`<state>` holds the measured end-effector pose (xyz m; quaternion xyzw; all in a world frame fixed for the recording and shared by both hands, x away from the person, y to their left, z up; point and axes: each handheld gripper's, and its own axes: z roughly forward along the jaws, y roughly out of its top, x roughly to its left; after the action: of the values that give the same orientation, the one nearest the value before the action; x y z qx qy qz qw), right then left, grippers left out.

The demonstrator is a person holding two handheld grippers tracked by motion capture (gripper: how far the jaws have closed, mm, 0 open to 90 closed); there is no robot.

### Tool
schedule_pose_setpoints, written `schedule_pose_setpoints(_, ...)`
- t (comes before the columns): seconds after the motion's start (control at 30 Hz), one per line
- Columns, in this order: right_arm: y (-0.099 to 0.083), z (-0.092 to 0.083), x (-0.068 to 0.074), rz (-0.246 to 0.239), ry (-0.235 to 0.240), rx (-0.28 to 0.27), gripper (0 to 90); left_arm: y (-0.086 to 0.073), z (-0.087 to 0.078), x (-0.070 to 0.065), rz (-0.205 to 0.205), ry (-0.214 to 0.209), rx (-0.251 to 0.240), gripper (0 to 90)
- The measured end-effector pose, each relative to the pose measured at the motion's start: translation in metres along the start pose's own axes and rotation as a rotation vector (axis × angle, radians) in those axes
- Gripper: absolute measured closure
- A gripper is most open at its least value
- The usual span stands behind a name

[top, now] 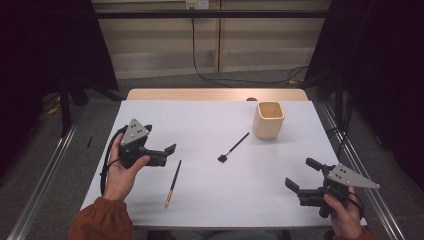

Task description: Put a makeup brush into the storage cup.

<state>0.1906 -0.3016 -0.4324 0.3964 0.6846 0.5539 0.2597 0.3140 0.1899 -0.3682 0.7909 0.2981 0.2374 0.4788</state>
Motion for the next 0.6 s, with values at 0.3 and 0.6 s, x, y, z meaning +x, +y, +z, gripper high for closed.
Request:
schedule_pose_setpoints(0.3,0.000,0.000,0.000,0.001,-0.001,0.000,0.0,0.007,0.001,0.003,0.002,-0.015,0.152,3.2)
schedule_pose_setpoints(0.6,-0.001,0.000,0.000,-0.001,0.000,0.006,0.0,0.007,0.011,0.006,-0.070,-0.023,0.323,4.2)
